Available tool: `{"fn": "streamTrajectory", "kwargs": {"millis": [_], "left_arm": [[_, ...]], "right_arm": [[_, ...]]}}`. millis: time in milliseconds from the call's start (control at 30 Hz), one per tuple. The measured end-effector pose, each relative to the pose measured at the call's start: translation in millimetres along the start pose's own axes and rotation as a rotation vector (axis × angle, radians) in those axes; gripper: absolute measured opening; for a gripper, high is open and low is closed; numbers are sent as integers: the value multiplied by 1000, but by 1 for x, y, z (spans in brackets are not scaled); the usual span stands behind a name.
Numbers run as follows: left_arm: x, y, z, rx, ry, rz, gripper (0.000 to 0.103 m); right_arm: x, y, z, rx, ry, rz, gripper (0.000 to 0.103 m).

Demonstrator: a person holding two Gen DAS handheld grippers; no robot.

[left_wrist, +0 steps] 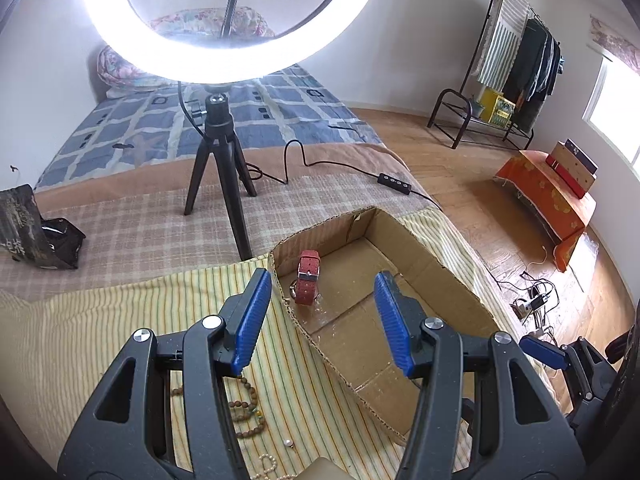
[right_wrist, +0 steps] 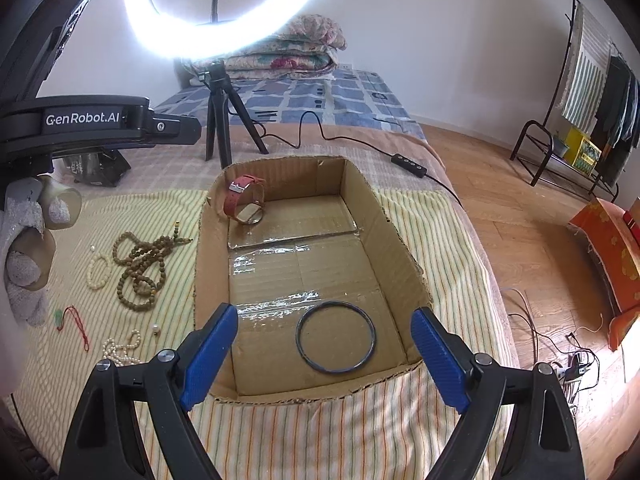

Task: Organize jewelry
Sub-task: 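Carry the watch and bangle into the box and open both tools, then move both tools back over the remaining jewelry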

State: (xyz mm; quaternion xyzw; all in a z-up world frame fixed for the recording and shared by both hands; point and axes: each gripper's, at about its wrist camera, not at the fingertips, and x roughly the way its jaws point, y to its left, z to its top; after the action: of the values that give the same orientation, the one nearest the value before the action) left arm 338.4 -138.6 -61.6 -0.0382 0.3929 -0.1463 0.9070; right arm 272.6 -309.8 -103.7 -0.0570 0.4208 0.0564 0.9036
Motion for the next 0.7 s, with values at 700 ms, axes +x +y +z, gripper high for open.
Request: {"fn": "streamTrajectory", "kwargs": {"millis": [700], "left_arm": [[-97, 74, -25, -16, -64, 78, 55]], "right_arm": [[-43, 45, 0, -28, -39, 90, 90]]}}
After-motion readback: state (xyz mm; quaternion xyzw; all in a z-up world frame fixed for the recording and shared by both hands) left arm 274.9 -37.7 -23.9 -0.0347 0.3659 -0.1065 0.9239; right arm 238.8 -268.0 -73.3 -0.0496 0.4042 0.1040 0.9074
